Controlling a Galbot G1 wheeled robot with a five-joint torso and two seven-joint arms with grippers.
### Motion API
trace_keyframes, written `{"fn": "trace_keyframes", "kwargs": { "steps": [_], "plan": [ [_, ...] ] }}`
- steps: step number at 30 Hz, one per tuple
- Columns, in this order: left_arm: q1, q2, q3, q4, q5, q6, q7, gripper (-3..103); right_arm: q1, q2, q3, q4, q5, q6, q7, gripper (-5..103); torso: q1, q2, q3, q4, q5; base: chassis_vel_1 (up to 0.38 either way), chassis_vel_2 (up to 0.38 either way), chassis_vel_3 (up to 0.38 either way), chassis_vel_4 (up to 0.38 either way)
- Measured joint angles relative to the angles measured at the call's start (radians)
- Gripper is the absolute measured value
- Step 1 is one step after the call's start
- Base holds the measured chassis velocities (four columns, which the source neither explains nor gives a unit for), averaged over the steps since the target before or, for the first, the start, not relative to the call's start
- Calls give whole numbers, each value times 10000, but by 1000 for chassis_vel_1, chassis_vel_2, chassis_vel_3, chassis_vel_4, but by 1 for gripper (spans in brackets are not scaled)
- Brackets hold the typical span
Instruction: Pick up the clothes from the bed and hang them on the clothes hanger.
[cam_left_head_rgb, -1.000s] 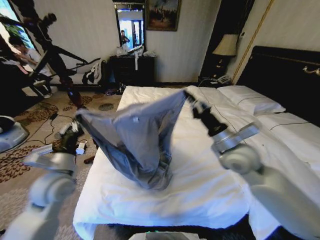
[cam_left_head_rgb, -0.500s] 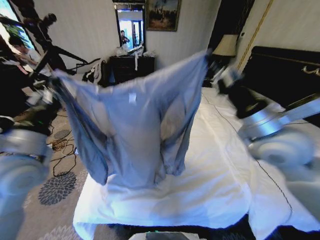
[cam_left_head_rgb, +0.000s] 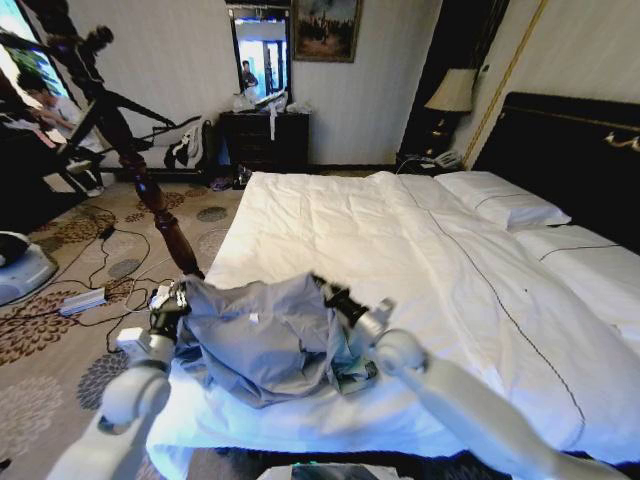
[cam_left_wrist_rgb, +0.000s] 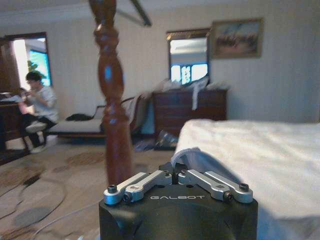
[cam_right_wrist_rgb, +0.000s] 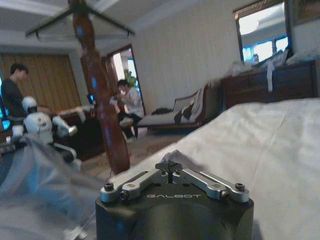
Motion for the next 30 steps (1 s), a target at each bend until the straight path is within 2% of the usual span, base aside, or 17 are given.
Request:
{"fn": "trace_keyframes", "kwargs": {
  "steps": [4,7,9,10,11,12,14,15,16,17,18,19,22,24,26,28,30],
  "plan": [
    [49,-287,14,278,264,-58,-110,0,191,987,-501,-976,-516,170,31,0,-1,0,0,3,1,0,0,0,0],
    [41,-325,16,310,273,-60,-140,0,233,1011,-530,-920,-315,171,-46,1,0,0,0,3,1,0,0,0,0],
    [6,-330,16,354,273,-61,-159,0,253,684,-482,-436,190,145,-480,11,0,1,0,1,1,0,0,0,0],
    [-37,-339,15,426,272,-63,-170,0,243,386,-386,58,1040,-12,-635,16,-1,0,-1,-1,0,0,0,0,0],
    [-37,-339,15,426,272,-63,-170,0,243,386,-386,58,1040,-12,-635,16,-1,0,-1,-1,0,0,0,0,0],
    [-64,-360,12,484,269,-70,-183,0,202,231,-298,514,2081,-193,-471,22,-1,0,-1,-3,0,0,0,0,0],
    [-110,-425,16,574,267,-100,-193,0,114,116,43,1553,4357,-936,929,27,0,1,-2,-3,1,0,0,0,0],
    [-110,-425,16,574,267,-100,-193,0,114,116,43,1553,4357,-936,929,27,0,1,-2,-3,1,0,0,0,0],
    [-131,-459,36,618,267,-111,-201,0,92,85,223,1865,4970,-1359,1723,33,-1,1,-2,2,0,0,0,0,0],
    [-164,-499,95,683,270,-114,-225,0,75,-33,392,1985,4988,-2041,2585,44,-1,1,-2,3,1,0,0,0,0],
    [-188,-513,132,709,277,-115,-239,0,81,-129,468,1966,4646,-2564,3075,44,-1,1,-2,2,0,0,0,0,0],
    [-188,-513,132,709,277,-115,-239,0,81,-129,468,1966,4646,-2564,3075,44,-1,1,-2,2,0,0,0,0,0],
    [-292,-534,281,734,285,-116,-260,0,126,-459,749,1737,3638,-3653,3808,60,0,0,0,-1,4,0,0,0,0],
    [-311,-537,300,736,285,-111,-262,0,139,-536,861,1693,3587,-3791,3849,65,0,0,-1,-2,4,0,0,0,0],
    [-366,-539,316,785,318,-104,-263,0,211,-753,1241,1536,3791,-4273,3882,76,0,0,-1,1,3,0,0,0,0],
    [-377,-533,306,821,349,-106,-258,0,233,-825,1385,1461,3953,-4456,3882,76,0,1,-1,1,2,0,0,0,0],
    [-393,-502,264,877,361,-114,-256,0,254,-933,1603,1310,4223,-4684,3827,87,0,1,-1,0,2,0,0,0,0]
  ]
}}
